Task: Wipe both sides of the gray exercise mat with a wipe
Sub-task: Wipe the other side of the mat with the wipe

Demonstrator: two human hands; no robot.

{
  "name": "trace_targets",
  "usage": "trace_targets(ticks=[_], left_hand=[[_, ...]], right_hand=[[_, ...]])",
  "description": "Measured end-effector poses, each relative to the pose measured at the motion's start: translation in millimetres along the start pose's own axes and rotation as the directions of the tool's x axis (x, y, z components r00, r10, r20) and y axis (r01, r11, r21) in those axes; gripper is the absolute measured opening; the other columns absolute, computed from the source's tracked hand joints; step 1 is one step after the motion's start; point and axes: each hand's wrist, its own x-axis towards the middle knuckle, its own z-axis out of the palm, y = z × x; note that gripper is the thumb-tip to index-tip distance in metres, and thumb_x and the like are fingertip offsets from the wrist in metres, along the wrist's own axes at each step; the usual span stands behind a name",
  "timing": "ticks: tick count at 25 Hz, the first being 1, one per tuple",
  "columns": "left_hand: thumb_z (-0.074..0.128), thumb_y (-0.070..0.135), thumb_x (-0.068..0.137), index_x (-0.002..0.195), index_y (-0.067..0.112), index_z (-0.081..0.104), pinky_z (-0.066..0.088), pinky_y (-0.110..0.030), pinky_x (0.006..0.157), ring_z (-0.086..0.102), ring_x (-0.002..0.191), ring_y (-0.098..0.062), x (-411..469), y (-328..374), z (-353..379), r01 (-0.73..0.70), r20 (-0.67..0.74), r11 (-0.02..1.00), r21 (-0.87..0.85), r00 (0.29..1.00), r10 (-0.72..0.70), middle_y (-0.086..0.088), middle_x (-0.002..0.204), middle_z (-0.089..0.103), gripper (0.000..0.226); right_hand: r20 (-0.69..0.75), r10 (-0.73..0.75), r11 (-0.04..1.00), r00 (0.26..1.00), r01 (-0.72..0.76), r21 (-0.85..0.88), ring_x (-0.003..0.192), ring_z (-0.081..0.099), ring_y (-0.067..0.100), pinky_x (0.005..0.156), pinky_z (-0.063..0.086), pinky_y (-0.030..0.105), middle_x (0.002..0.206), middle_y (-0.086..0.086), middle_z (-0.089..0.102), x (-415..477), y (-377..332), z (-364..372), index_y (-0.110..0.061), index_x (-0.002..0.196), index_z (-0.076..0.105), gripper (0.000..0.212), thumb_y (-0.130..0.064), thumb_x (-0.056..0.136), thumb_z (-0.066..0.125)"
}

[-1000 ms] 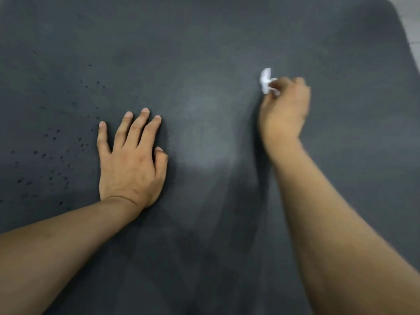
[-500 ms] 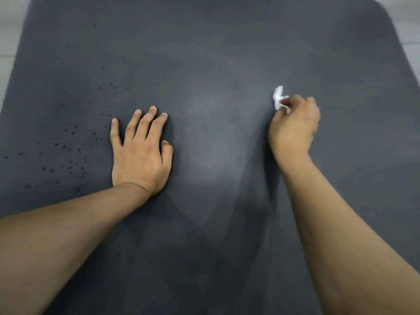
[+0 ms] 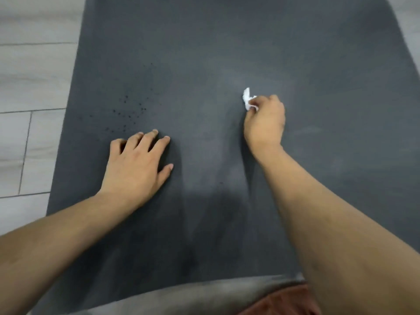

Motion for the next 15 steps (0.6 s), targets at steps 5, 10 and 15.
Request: trace_targets(ticks=[5,10,15], left_hand=[[0.057,0.058,0.092,0.158,0.029,0.026,0.026,-0.047,0.118,0.025,0.152,-0.026,-42.1,3.4,-5.3,0.039,0.187,0.997,-0.061,0.982,-0.027,-0.001,0.167,0.023,0.078],[0.056,0.071,0.088,0.159,0.031,-0.018,0.002,-0.047,0.128,-0.006,0.158,-0.025,-75.1,4.7,-15.2,-0.068,0.395,0.997,0.045,0.917,0.045,0.001,0.169,-0.018,0.110],[0.065,0.070,0.082,0.156,0.036,-0.026,0.005,-0.052,0.127,-0.011,0.157,-0.025,-73.3,5.0,-11.8,-0.010,0.471,0.999,-0.043,0.882,0.029,0.003,0.166,-0.028,0.122]], right_hand=[[0.241,-0.642,0.767,0.728,0.615,0.185,0.080,0.054,0.033,0.071,0.049,0.039,0.089,0.012,0.061,-80.4,-55.6,15.0,-0.013,0.095,0.074,0.022,-0.003,0.082,0.059],[0.087,-0.048,0.992,0.995,0.058,-0.113,0.101,0.054,0.040,0.084,0.043,0.039,0.105,0.019,0.059,-13.3,57.3,-44.0,-0.013,0.110,0.071,0.031,-0.007,0.089,0.049],[0.062,-0.075,0.997,0.995,0.073,0.033,0.084,0.057,0.039,0.072,0.045,0.039,0.092,0.017,0.062,-73.6,0.6,-18.5,-0.012,0.097,0.074,0.030,-0.002,0.080,0.053]])
